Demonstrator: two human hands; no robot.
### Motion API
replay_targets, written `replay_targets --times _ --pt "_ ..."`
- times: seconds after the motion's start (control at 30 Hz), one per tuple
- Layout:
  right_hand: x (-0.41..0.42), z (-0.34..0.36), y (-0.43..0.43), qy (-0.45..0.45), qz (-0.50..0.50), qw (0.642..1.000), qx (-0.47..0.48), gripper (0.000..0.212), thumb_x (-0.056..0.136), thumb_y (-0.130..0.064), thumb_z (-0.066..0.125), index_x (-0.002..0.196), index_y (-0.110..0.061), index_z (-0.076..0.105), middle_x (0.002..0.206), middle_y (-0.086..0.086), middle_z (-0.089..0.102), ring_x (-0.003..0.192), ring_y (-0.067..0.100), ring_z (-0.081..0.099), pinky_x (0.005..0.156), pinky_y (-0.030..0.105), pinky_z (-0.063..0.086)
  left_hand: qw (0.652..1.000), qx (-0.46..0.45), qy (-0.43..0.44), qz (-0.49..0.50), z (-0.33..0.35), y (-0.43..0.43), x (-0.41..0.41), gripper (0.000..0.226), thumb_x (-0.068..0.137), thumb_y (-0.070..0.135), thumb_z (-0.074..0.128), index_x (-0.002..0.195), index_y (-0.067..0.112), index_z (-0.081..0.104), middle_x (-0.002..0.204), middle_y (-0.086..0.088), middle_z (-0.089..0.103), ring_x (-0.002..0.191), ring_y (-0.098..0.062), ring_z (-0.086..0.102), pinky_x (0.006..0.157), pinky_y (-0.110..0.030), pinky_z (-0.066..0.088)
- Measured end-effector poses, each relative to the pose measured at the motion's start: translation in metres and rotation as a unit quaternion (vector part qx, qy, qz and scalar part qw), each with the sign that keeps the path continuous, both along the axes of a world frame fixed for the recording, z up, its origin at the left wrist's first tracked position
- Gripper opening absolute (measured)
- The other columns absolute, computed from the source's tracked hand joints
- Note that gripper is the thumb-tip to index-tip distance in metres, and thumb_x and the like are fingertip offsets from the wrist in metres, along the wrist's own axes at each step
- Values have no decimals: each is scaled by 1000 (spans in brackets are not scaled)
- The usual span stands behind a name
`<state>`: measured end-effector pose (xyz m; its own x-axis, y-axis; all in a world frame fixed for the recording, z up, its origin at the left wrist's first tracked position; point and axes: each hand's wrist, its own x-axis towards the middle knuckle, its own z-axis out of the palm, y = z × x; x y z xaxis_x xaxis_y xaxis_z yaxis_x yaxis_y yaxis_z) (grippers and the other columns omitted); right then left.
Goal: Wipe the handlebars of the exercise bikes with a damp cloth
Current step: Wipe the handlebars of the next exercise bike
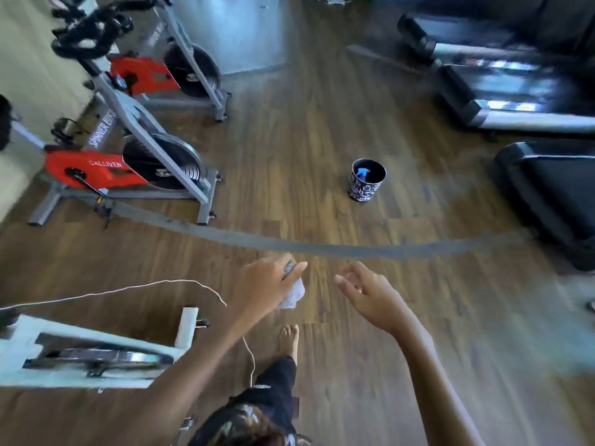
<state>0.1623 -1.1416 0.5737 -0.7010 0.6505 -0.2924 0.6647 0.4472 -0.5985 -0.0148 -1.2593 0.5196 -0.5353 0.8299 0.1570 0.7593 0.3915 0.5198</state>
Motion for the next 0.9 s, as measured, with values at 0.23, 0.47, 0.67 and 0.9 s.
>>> replay_targets --times 0.23,0.47,0.67,0.9 --pt "-131 6 132 -3 115 993 1 27 95 -48 47 106 -24 53 96 -11 64 91 15 61 87 45 49 994 11 -32 107 16 109 -99 36 97 49 49 80 18 59 66 8 51 70 -21 58 59 -28 26" --pt "-259 15 219 31 218 976 1 25 97 -44 47 111 -26 57 103 -7 66 94 14 63 87 40 50 969 19 5 247 27 154 -190 47 93 59 43 83 17 62 66 3 60 64 -22 59 58 -31 39" --pt "-393 3 281 49 372 927 -15 18 96 -35 50 106 -28 63 91 -9 64 86 13 62 84 32 49 928 2 -40 370 30 180 -260 53 87 69 27 81 25 55 71 5 58 67 -16 56 63 -29 46" --pt "-513 13 268 74 585 805 -69 34 95 -37 56 122 -15 54 93 -2 61 86 13 58 74 24 36 774 -47 44 629 44 190 -265 39 90 55 54 81 20 66 73 -10 69 70 -38 66 52 -34 46"
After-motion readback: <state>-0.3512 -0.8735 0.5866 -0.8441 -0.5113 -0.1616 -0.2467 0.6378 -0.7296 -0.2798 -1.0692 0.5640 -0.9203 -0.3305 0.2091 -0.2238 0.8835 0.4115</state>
